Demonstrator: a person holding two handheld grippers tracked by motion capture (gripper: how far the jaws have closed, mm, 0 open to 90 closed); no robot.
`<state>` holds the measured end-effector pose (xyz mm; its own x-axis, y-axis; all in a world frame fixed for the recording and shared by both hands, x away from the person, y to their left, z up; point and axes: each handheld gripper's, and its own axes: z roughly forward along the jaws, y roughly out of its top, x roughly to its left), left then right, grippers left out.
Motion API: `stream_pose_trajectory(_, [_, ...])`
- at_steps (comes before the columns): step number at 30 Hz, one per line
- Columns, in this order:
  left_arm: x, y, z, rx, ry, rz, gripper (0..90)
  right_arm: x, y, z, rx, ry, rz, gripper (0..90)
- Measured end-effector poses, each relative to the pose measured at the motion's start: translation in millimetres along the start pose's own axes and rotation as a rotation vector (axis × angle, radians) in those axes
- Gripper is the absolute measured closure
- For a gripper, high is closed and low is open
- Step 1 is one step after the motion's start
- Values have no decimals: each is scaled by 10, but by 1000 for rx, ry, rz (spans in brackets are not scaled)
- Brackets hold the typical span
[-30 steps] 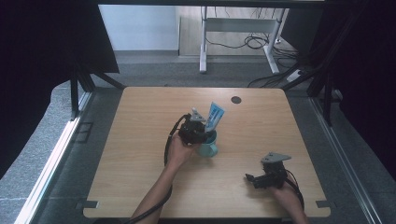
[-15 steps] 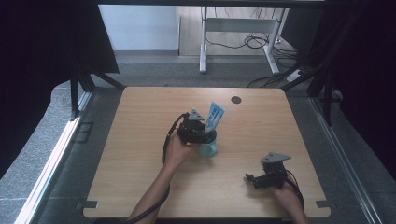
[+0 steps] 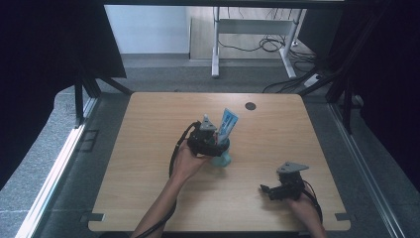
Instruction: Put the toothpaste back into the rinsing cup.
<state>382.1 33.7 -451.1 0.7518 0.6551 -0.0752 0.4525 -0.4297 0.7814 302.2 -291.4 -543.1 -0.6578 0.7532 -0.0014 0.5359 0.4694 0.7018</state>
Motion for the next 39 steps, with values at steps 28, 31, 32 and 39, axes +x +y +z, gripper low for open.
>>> stream_pose_trajectory(28, [40,-202,-333,40,20,-17,0,0,0,1,-2,-1,-2,2])
stream_pose_trajectory(31, [67,-244,-366,34,27,-23,0,1,0,1,-1,0,0,2])
stream_pose_trajectory(32, [74,-254,-373,33,30,-22,0,2,1,0,-1,2,1,2])
stream_pose_trajectory(39, [110,-345,-436,37,40,-23,0,2,0,1,-1,2,0,2])
